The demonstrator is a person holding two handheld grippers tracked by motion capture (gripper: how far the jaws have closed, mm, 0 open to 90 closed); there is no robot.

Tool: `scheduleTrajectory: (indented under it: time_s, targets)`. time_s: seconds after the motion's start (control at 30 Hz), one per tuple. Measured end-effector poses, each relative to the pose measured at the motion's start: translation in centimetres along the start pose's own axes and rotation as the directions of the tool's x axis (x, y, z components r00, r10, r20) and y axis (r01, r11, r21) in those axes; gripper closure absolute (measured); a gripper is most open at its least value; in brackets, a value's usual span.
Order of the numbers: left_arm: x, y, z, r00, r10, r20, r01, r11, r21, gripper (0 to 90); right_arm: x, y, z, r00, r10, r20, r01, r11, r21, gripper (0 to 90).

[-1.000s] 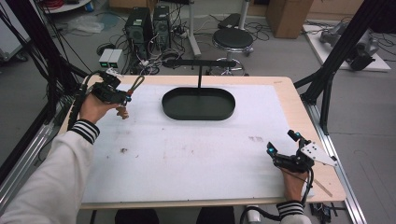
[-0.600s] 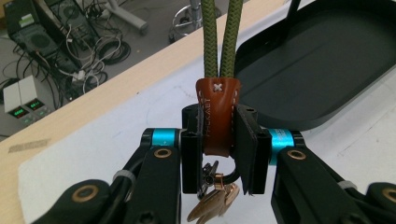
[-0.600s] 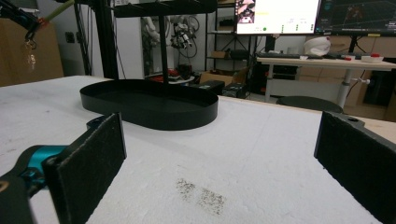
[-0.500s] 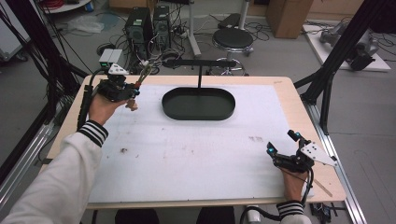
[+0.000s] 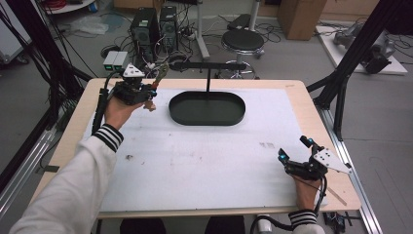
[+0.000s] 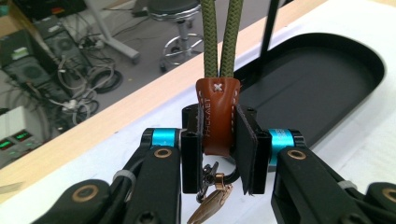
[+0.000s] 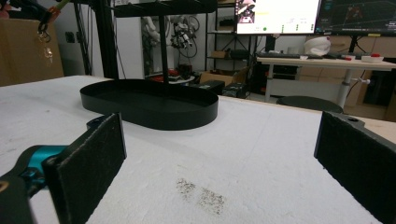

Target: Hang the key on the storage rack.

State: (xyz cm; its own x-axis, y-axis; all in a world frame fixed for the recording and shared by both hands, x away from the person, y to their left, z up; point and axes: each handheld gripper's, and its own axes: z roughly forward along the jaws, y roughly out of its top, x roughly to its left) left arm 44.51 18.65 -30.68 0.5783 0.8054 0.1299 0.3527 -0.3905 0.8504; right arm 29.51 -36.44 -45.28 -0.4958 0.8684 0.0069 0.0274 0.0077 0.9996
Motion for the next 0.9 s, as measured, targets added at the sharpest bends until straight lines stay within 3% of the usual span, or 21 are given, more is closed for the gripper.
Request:
scheduleTrajectory:
  time_s: [0.3,0.9]
  targets:
    - [-1.2,0.9,1.4,0.9994,-0.010,0.034,0.011,0.9996,-0.025,73.1,0.0,0.0,0.0,1.0000,0.000,-0.001,0.000,1.000,0.000,1.1]
    - [-2.2,0.8,4.5,0.9996,-0.022,0.018,0.022,0.9998,-0.004,73.1,0.0,0.0,0.0,1.0000,0.004,-0.002,-0.004,1.000,-0.002,1.1]
